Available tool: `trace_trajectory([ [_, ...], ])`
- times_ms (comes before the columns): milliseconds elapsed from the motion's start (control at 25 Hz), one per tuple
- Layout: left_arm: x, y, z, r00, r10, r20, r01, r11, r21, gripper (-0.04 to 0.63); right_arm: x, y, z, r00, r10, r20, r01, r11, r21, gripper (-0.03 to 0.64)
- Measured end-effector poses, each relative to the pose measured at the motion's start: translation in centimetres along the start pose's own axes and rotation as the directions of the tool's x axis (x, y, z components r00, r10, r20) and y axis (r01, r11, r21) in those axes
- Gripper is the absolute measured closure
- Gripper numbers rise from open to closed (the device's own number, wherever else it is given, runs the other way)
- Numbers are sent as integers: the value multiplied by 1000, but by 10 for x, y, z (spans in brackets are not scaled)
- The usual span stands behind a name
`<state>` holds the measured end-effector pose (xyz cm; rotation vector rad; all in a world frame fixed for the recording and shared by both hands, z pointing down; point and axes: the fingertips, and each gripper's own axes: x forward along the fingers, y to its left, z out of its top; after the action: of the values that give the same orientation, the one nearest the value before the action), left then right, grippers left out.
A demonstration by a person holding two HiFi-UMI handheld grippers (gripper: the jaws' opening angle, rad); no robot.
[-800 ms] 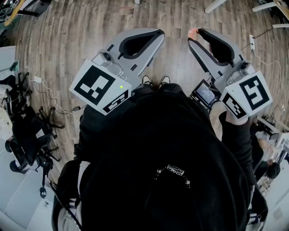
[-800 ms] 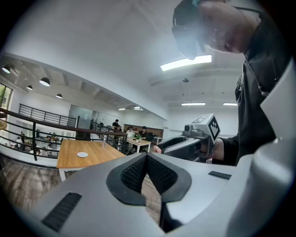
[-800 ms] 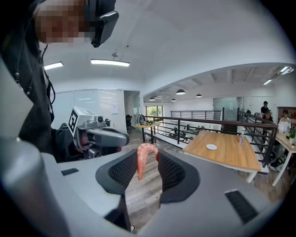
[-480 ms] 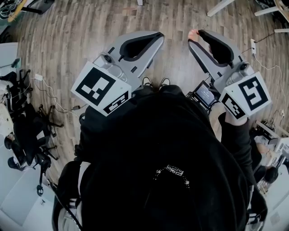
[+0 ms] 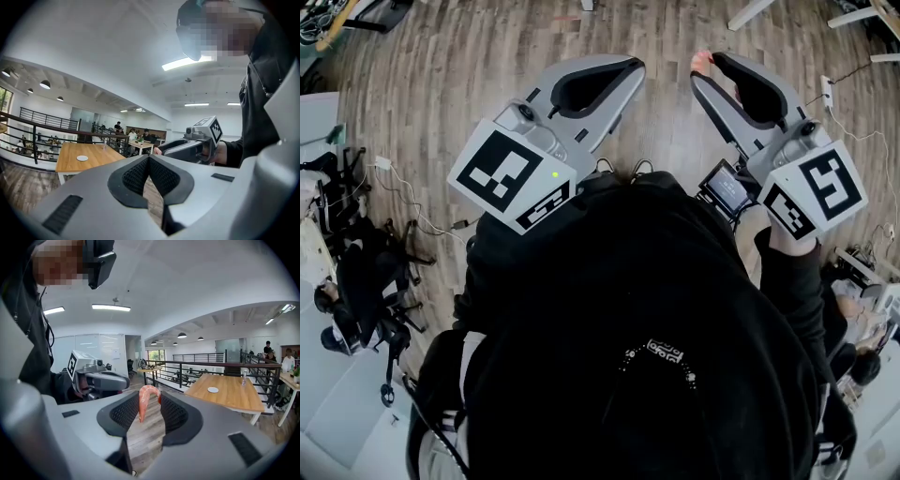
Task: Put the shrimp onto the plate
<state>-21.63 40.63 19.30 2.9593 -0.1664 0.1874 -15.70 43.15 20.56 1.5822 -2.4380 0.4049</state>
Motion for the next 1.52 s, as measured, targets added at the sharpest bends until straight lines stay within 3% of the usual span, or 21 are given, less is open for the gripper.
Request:
trace_trajectory([
  [480,33,-32,28,992,-91,83,90,996,12,589,-38,-33,-4,994,-55,99,49,997,55,463],
  [640,55,-59,20,989,-141,47,139,989,43,589,-69,-44,-22,989,-76,128,63,993,102,463],
  [840,72,-88,20,972,-236,13,233,965,117,589,-94,-56,-35,984,-101,145,86,991,106,463],
  [960,76,-87,13,972,-236,-4,235,967,94,589,-97,-55,-39,984,-100,150,82,989,124,463],
  [1120,89,-96,11,963,-269,27,269,963,9,589,-104,-61,-40,984,-97,148,74,985,154,463],
  [1520,90,-85,16,961,-273,46,273,962,19,589,-111,-68,-30,979,-150,136,129,980,150,463],
])
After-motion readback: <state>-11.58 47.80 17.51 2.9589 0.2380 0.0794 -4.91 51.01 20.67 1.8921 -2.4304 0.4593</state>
